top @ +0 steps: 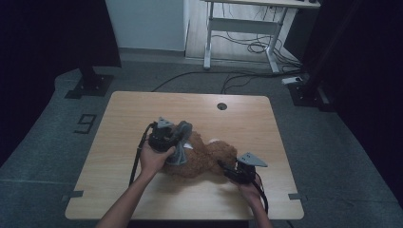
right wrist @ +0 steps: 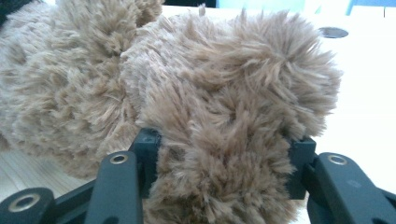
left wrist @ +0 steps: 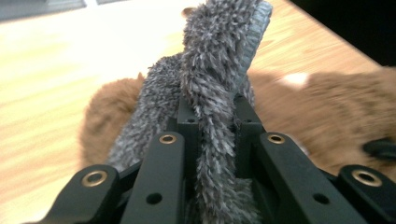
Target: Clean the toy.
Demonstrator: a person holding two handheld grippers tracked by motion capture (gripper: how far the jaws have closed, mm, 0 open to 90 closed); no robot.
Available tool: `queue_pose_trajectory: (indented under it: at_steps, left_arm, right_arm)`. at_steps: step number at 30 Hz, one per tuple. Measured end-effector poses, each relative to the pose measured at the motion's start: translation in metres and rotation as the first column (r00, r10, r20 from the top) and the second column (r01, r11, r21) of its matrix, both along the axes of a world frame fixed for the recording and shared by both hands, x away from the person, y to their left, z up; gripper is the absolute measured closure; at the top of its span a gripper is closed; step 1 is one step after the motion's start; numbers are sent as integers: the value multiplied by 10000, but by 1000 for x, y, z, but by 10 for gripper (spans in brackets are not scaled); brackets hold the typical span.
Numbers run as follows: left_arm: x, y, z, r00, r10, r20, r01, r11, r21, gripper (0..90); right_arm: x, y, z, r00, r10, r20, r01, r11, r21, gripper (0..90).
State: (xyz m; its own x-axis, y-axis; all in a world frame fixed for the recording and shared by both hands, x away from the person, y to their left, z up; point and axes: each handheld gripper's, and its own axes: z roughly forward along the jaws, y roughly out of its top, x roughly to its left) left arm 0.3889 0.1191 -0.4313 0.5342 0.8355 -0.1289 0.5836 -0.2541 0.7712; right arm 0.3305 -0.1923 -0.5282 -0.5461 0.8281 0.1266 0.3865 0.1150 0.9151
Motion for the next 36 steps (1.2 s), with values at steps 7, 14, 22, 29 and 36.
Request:
queue_pose_trajectory:
  at_steps: [7, 14, 22, 29, 36]
  left_arm:
    - [5, -3, -5, 9995, -54, -306, 57, 9999, 125, 775]
    - [-5, -64, -1, 9899, -1366, -375, 1376, 9901, 266, 773]
    - [-15, -87, -7, 9819, -1863, -341, 1881, 9803, 607, 780]
    - [0, -41, -9, 9983, -587, 17, 580, 9906, 1238, 779]
    - [12, 22, -25, 9969, 683, -402, -638, 9927, 1023, 779]
  right_arm:
    - [0, 1, -1, 9999, 31, 131, -30, 10000, -76, 473]
    - [-1, -1, -2, 9998, 90, 174, -88, 9999, -111, 474]
    - [-1, -4, -3, 9997, 180, 135, -178, 9998, -126, 473]
    - [-1, -2, -2, 9995, 218, 209, -216, 9997, -127, 473]
    - [-1, 0, -2, 9995, 225, 205, -223, 9997, -93, 472]
